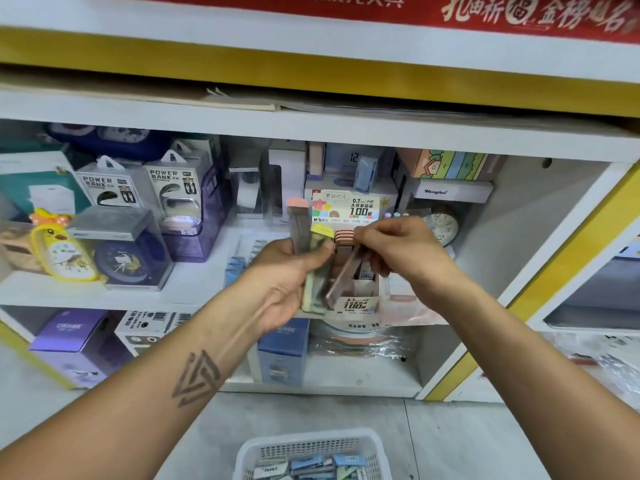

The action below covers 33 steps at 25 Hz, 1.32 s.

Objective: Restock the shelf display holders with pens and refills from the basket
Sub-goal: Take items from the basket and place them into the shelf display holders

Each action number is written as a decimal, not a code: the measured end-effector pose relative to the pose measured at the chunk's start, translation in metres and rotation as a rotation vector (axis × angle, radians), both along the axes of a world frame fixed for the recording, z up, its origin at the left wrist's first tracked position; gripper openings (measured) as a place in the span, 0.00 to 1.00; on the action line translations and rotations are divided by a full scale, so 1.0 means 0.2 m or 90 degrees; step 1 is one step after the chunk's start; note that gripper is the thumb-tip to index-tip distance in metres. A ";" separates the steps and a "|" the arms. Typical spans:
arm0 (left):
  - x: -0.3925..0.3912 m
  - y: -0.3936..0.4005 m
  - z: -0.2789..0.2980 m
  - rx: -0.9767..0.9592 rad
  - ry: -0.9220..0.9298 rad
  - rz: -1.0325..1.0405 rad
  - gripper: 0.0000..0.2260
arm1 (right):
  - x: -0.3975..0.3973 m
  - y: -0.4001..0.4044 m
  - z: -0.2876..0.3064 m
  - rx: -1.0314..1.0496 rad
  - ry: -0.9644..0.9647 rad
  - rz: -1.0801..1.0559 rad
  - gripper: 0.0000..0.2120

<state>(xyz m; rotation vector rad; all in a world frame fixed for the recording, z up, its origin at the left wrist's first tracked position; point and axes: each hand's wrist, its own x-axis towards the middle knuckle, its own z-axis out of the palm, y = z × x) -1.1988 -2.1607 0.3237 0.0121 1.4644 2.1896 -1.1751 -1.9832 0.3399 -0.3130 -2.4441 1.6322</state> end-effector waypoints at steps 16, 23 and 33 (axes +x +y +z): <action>-0.09 -0.13 0.03 0.006 -0.091 0.052 0.07 | -0.06 0.03 -0.10 0.571 0.262 0.046 0.07; -0.07 -0.10 0.00 -0.015 -0.042 0.039 0.05 | -0.12 0.00 -0.15 0.583 0.240 0.058 0.05; 0.00 -0.05 0.00 -0.041 0.006 -0.058 0.07 | -0.05 -0.08 -0.04 -0.064 0.041 0.094 0.01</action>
